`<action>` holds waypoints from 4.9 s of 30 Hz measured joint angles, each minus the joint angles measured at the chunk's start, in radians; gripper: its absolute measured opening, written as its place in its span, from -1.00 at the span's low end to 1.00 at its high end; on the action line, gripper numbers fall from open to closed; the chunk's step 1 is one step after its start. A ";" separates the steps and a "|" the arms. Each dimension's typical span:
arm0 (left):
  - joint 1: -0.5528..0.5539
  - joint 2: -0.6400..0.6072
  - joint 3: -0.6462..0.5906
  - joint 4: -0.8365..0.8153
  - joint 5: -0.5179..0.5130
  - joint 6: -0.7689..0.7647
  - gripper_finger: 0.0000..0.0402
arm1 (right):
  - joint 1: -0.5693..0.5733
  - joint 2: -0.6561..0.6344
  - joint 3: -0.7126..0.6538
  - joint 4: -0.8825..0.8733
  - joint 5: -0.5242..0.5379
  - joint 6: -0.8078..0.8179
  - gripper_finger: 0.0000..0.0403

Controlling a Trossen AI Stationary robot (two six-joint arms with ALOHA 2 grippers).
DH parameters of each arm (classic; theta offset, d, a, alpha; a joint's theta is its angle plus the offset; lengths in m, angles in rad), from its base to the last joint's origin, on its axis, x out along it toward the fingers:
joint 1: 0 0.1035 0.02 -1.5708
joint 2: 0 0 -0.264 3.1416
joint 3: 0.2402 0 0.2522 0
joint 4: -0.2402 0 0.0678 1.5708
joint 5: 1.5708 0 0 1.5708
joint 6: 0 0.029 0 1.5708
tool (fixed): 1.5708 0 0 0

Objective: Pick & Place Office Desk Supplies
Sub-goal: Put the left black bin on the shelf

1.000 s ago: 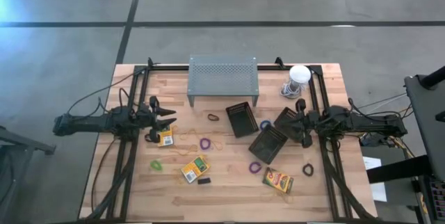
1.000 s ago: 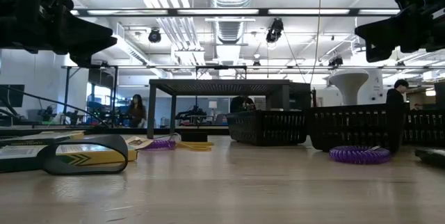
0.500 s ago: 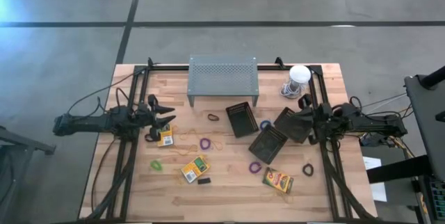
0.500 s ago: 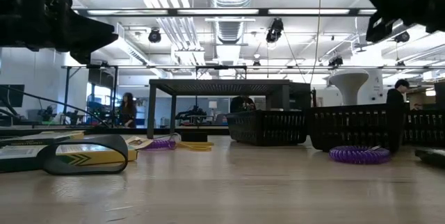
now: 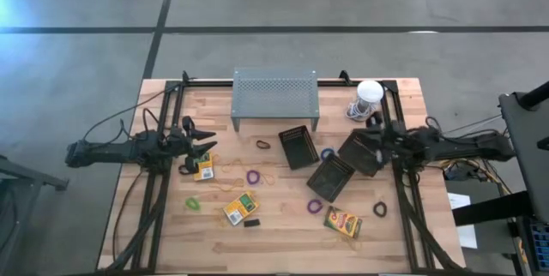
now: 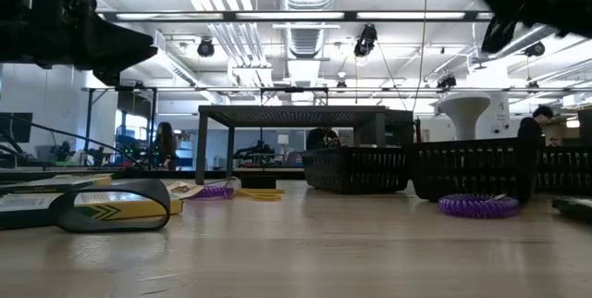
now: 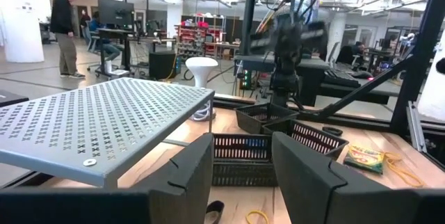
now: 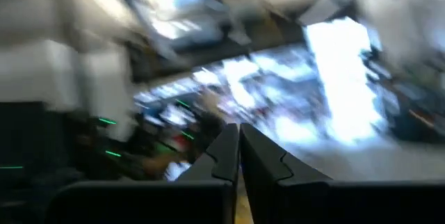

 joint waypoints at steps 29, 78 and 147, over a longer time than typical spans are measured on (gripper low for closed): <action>-0.001 0.001 -0.001 -0.031 0.001 -0.056 -0.24 | 0.042 1.473 1.410 -1.449 -0.319 -0.039 -0.31; -0.001 0.000 -0.001 -0.026 0.001 -0.054 -0.24 | 0.110 1.617 1.719 -1.631 -0.184 -0.222 -0.95; -0.001 0.000 -0.001 -0.018 0.000 -0.055 -0.24 | -0.332 1.537 1.842 -1.720 0.053 -0.459 -0.28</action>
